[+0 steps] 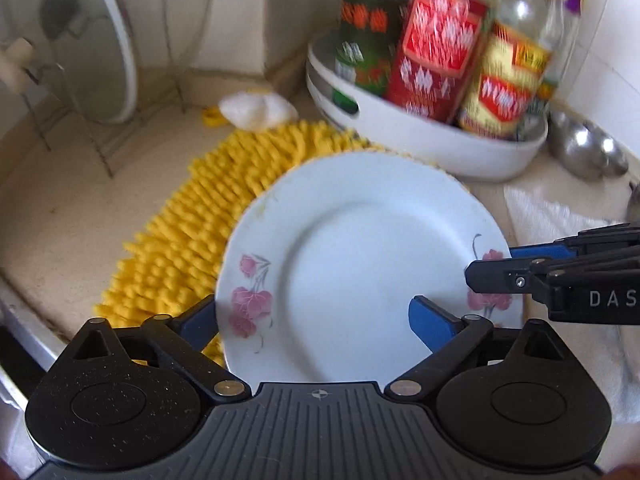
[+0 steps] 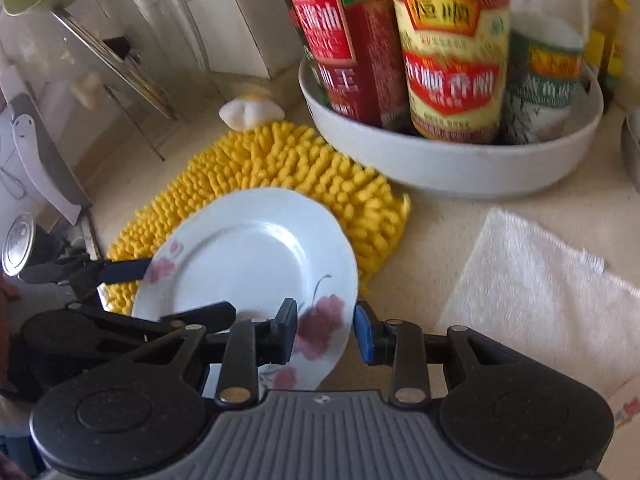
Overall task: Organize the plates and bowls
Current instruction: 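Lift the pink-flower plate and carry it toward the plate stack, then lower the held plate onto the stack on the towel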
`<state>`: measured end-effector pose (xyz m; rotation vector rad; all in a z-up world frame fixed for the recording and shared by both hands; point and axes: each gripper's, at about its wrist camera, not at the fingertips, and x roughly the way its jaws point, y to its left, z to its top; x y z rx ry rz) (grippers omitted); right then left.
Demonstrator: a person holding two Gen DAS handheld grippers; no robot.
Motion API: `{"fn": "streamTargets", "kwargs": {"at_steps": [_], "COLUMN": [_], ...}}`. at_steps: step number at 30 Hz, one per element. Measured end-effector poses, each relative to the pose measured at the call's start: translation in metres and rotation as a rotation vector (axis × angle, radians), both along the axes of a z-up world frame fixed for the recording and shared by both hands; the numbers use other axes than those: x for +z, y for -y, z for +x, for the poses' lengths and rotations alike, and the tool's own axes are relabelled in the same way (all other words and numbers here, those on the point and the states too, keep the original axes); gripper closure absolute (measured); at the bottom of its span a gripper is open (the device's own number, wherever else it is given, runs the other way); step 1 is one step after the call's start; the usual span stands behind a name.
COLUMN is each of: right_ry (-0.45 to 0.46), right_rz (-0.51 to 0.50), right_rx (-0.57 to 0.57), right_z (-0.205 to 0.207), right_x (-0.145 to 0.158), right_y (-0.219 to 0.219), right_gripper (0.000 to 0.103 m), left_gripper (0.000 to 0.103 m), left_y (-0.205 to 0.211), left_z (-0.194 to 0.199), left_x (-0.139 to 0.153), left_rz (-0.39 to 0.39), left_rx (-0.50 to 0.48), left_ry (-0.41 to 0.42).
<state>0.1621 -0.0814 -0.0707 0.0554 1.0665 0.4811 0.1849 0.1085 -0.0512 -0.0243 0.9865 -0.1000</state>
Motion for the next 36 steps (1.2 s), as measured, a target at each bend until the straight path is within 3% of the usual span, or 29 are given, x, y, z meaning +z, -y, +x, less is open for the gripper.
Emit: {"fn": "streamTargets", "kwargs": {"at_steps": [8, 23, 36], "right_ry": [-0.009, 0.023, 0.060], "right_rz": [0.028, 0.089, 0.068], "right_rx": [-0.018, -0.054, -0.173], "right_z": [-0.003, -0.016, -0.037], "right_x": [-0.005, 0.014, 0.029], "right_y": [0.005, 0.050, 0.101], "right_gripper": [0.063, 0.063, 0.063], "left_gripper": [0.001, 0.004, 0.004], "left_y": [0.000, 0.040, 0.093], "left_z": [-0.004, -0.010, -0.010], "left_x": [-0.008, 0.015, 0.026], "left_rz": [-0.024, 0.048, 0.046], "left_rx": [-0.040, -0.004, -0.117], "left_ry": [0.015, 0.029, 0.045]}}
